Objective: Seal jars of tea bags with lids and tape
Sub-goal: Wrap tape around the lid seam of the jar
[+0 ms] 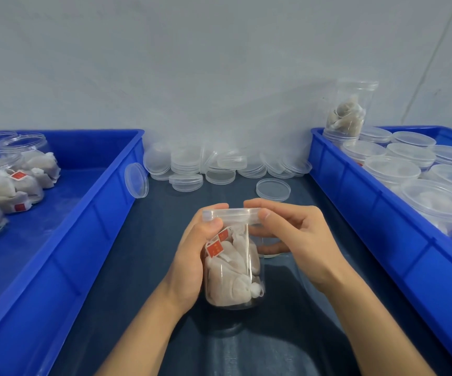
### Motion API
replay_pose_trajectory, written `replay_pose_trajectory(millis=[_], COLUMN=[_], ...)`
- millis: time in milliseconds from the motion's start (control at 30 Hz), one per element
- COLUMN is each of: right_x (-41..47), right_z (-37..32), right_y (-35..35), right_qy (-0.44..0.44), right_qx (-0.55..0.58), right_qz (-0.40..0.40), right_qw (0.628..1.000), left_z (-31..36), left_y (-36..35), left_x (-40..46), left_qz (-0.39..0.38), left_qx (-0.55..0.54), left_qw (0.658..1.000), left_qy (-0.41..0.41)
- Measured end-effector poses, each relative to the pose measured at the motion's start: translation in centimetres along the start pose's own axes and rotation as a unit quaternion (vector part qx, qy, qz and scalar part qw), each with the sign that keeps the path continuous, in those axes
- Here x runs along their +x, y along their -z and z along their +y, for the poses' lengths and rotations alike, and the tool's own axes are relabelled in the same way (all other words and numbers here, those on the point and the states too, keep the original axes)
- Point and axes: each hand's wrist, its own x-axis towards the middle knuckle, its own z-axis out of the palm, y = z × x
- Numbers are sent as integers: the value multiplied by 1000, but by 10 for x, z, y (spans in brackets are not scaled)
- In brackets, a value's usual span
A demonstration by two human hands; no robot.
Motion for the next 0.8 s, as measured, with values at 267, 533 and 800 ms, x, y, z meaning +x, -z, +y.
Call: replay_pose_trajectory(millis=[267, 533, 800], right_x=[1, 1, 2], right_z=[3, 4, 3], right_y=[0, -3, 1], right_qy=[-2, -8, -10], right_qx=[-5, -11, -8], right_qz=[8, 6, -4], right_qw=[1000, 1000, 1000], left_z=[-2, -8, -8], left_y=[-1, 4, 2], left_x=[4, 5, 6], left_qz=[-9, -24, -23], left_qx=[17, 5, -3], left_qw=[1000, 1000, 1000], left_qy=[1, 2, -1])
